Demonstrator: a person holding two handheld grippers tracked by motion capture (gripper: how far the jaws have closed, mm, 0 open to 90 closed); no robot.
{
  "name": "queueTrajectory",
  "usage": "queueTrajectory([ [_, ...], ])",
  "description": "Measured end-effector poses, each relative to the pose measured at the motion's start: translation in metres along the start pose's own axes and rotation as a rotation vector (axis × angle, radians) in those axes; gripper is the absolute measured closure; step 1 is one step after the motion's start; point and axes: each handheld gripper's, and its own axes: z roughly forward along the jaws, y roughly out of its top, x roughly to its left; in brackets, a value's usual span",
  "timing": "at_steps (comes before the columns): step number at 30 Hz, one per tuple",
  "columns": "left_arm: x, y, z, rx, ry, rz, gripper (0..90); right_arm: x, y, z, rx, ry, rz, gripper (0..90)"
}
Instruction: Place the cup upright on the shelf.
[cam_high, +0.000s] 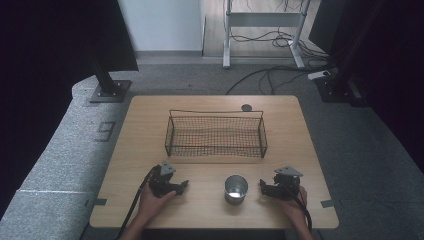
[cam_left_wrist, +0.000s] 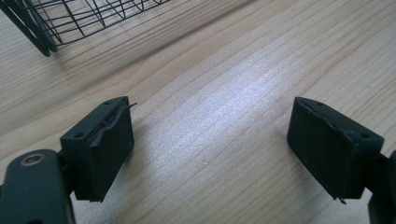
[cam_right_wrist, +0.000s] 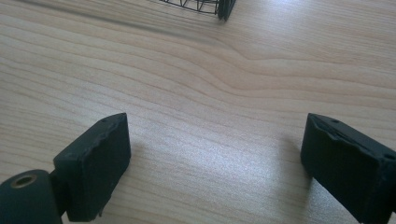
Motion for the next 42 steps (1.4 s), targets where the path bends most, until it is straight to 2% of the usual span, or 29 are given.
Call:
queueTrajectory([
  [10, 0.000, 0.000, 0.000, 0.000, -0.001, 0.002, 14.5, 0.000, 0.000, 0.000, -0.003, 0.007, -0.006, 9.7],
  [12, 0.000, 0.000, 0.000, 0.000, -0.001, 0.001, 14.5, 0.000, -0.001, -0.001, -0.012, 0.014, -0.018, 12.8],
  [19, 0.000, 0.000, 0.000, 0.000, -0.001, 0.002, 14.5, 0.000, -0.001, -0.003, -0.017, 0.032, -0.015, 13.9],
  [26, 0.000, 0.000, 0.000, 0.000, -0.002, 0.003, 14.5, 0.000, 0.005, -0.020, -0.093, 0.057, -0.011, 15.4],
  [29, 0.000, 0.000, 0.000, 0.000, -0.003, 0.003, 14.5, 0.000, 0.005, -0.023, -0.102, 0.074, -0.007, 15.5],
  [30, 0.000, 0.000, 0.000, 0.000, -0.003, 0.003, 14.5, 0.001, 0.006, -0.027, -0.113, 0.095, 0.001, 15.7],
  [32, 0.000, 0.000, 0.000, 0.001, -0.003, 0.003, 14.5, 0.002, 0.007, -0.028, -0.116, 0.099, 0.001, 15.8],
  [42, 0.000, 0.000, 0.000, 0.000, -0.002, 0.003, 14.5, 0.013, 0.014, -0.052, -0.190, 0.162, -0.021, 16.1],
])
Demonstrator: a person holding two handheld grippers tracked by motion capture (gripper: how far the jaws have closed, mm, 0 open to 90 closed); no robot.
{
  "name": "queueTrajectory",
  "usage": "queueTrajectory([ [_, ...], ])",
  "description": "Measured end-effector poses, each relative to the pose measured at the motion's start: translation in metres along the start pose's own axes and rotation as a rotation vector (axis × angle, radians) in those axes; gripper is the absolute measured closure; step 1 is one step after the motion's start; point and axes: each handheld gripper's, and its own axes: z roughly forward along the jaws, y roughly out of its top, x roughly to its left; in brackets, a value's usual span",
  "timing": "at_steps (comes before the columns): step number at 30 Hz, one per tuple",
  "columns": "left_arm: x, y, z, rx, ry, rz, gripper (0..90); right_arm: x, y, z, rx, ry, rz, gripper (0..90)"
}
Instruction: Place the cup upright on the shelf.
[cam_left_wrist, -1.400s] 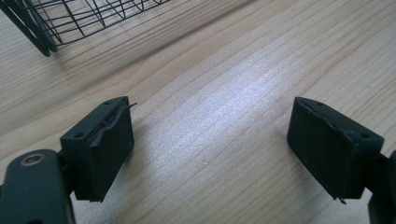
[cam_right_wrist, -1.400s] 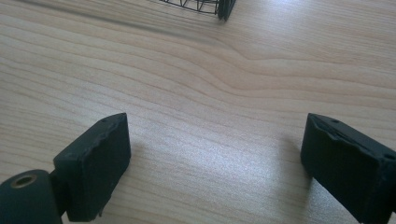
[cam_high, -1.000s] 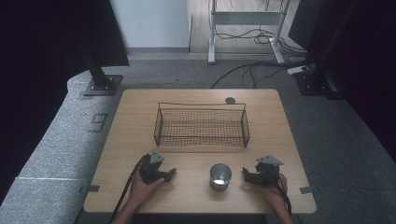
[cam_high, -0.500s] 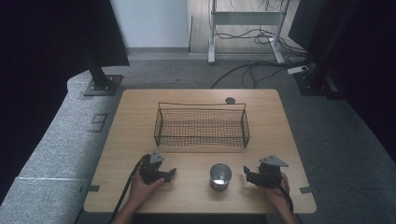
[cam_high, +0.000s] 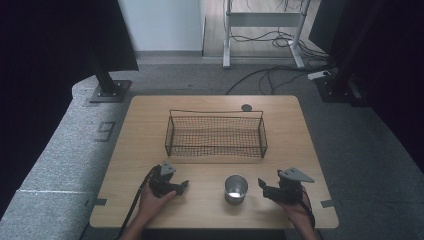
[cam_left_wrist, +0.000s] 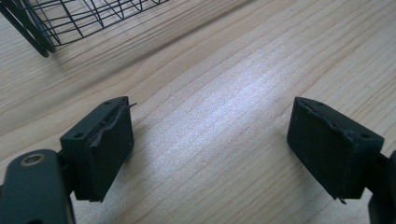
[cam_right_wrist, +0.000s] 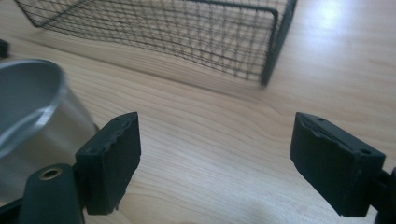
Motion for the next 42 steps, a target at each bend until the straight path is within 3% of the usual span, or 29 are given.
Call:
queueTrajectory([
  [21, -0.001, 0.000, 0.001, -0.002, -0.002, 0.000, 14.5, 0.036, 0.016, -0.018, -0.069, 0.145, -0.060, 15.7],
  [42, -0.001, 0.001, 0.001, 0.000, -0.002, 0.003, 14.5, 0.063, 0.022, -0.004, -0.045, 0.213, -0.088, 12.9],
])
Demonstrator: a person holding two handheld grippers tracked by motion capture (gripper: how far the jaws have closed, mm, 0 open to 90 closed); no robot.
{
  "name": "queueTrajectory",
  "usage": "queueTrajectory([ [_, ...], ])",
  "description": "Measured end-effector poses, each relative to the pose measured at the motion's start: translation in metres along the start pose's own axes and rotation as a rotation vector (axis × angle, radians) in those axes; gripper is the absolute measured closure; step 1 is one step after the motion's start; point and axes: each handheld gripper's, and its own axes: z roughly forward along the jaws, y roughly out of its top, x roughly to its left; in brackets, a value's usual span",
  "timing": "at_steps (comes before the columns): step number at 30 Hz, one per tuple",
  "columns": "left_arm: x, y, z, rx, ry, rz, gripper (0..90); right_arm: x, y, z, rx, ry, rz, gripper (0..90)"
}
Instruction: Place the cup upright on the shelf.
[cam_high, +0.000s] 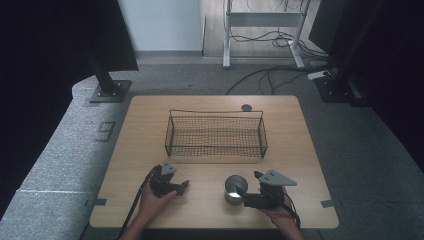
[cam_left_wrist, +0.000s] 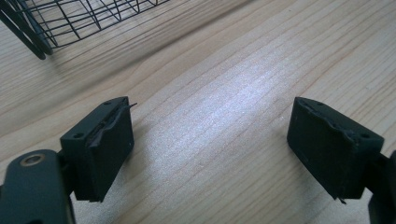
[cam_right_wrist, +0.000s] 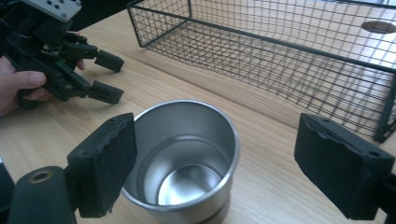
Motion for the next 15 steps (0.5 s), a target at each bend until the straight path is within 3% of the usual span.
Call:
queueTrajectory([
  [15, 0.000, 0.000, 0.000, 0.000, -0.001, 0.001, 14.6, 0.015, 0.000, 0.019, 0.029, 0.025, -0.023, 12.2],
])
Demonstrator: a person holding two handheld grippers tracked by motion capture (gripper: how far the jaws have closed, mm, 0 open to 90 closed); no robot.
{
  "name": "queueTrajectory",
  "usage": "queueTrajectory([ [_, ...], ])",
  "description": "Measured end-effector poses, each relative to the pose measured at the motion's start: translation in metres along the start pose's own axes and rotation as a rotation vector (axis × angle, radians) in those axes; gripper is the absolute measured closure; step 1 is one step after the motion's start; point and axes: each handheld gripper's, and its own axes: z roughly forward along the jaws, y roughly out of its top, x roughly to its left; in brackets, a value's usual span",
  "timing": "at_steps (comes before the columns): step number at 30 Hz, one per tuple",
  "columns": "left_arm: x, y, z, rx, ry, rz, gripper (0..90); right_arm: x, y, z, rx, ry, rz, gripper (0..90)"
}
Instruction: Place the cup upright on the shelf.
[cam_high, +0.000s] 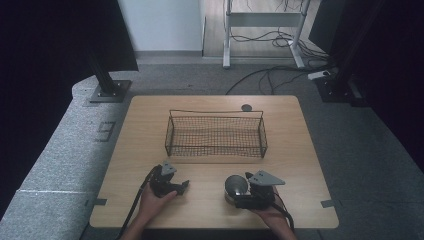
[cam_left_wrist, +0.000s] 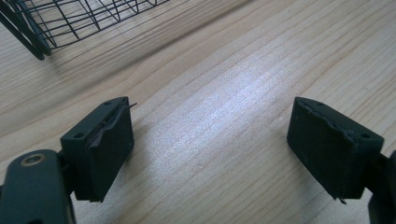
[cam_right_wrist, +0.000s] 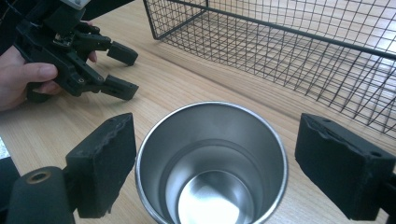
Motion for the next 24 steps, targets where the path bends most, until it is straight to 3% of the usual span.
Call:
queueTrajectory([
  [17, -0.0008, 0.0002, 0.0003, -0.001, -0.001, 0.001, 14.6, -0.0018, -0.0051, 0.0051, 0.004, -0.011, 0.009, 12.0],
  [24, -0.0009, 0.0003, 0.0004, -0.001, -0.001, 0.002, 14.6, 0.0051, -0.0054, 0.0048, 0.011, -0.009, -0.017, 10.4],
])
